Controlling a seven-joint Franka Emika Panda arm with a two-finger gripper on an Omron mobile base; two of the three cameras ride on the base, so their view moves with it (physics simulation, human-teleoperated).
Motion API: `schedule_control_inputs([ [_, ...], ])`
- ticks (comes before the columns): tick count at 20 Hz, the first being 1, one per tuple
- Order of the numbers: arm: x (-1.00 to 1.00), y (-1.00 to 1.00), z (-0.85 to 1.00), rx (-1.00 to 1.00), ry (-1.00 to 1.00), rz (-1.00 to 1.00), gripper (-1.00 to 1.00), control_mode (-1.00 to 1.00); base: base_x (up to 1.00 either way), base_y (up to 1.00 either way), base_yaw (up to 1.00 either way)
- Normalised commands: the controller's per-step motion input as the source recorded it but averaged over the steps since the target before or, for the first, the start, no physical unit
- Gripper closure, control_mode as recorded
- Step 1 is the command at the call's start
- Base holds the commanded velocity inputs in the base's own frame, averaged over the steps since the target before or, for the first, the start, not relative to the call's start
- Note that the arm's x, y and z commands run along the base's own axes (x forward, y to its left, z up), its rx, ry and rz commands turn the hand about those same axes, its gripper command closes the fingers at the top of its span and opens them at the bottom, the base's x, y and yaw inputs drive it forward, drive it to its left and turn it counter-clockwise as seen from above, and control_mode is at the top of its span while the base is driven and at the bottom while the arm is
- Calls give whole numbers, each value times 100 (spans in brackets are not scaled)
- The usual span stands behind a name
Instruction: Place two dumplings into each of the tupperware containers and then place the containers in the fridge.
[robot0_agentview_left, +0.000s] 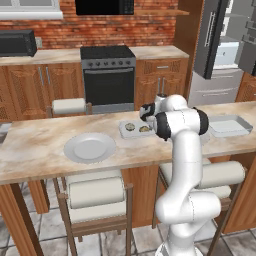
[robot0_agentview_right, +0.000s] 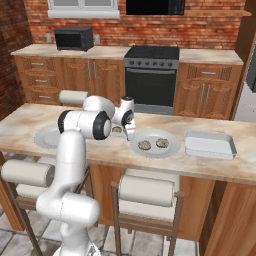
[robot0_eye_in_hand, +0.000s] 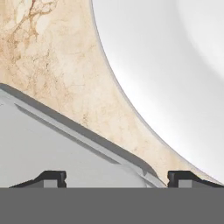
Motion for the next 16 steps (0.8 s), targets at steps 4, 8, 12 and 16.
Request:
schedule_control_inputs([
  [4, 37, 0, -13, 0, -5, 0, -100, -100, 0, 0, 0],
  [8, 46, 0, 0, 1, -1, 0, -100, -100, 0, 0, 0],
  [12, 38, 0, 0, 0, 0, 0, -100, -100, 0, 0, 0],
  [16, 1, 0, -14, 0, 9, 0, -100, -100, 0, 0, 0],
])
